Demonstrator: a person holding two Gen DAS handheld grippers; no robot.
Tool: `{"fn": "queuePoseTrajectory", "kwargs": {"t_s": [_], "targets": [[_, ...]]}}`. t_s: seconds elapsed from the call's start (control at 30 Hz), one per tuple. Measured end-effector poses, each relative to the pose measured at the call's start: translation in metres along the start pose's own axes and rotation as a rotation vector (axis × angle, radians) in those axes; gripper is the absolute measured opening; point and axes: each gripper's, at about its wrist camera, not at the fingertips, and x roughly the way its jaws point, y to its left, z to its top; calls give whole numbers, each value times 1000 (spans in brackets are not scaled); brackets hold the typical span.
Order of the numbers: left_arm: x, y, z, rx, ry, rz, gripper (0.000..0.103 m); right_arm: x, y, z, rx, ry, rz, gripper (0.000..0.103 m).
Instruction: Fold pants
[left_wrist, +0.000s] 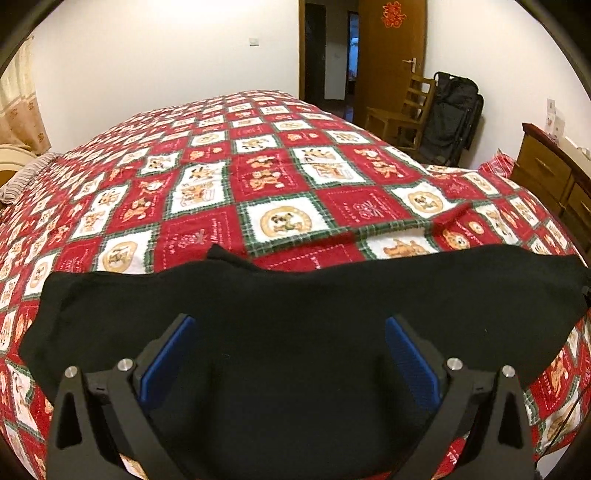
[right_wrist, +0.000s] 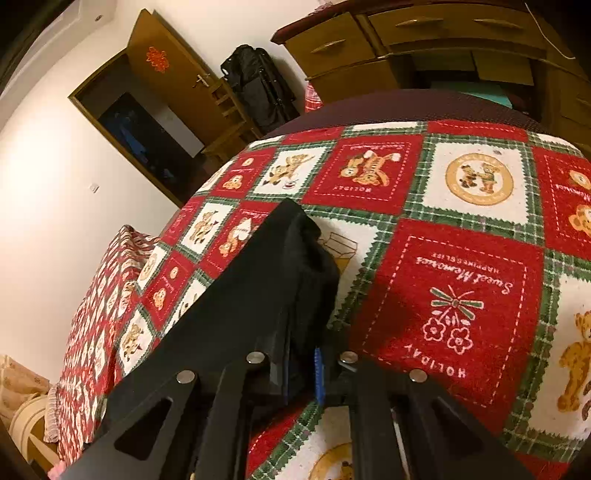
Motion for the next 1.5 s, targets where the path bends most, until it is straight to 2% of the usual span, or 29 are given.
{"fn": "queuePoseTrajectory", "kwargs": {"t_s": [0.1,0.27,0.43,0.5,0.57,0.67,0.77,0.9,1.0,1.1,1.23,1.33,1.5], "targets": [[-1,-9,2,19,1,-18,103,-15,11,1,-38,-35,27,9],[-7,-50,17,88,-23,-111,103,-42,41,6,-141,-101,72,9],[-3,-127,41,182,-31,-258,103,-55,53,10,-168,-139,113,9],[1,-159,48,230,-34,-291,103,-59,56,12,-186,-154,130,9],[11,-193,49,280,-21,-276,103,-62,56,14,-195,-160,145,9],[23,-222,43,329,8,-249,103,-61,53,17,-199,-163,146,9],[39,-240,29,374,69,-179,103,-56,49,19,-195,-148,143,9],[34,-242,21,392,12,-176,103,-60,53,20,-205,-155,152,9],[34,-242,26,409,30,-193,103,-69,68,17,-256,-179,154,9],[26,-228,33,370,46,-227,103,-76,87,10,-324,-195,162,9],[11,-204,41,357,4,-213,103,-83,111,-1,-388,-205,191,9],[7,-180,39,367,14,-201,103,-86,129,-14,-458,-208,196,9],[8,-123,29,302,26,-141,103,-84,150,-38,-548,-200,206,9]]}}
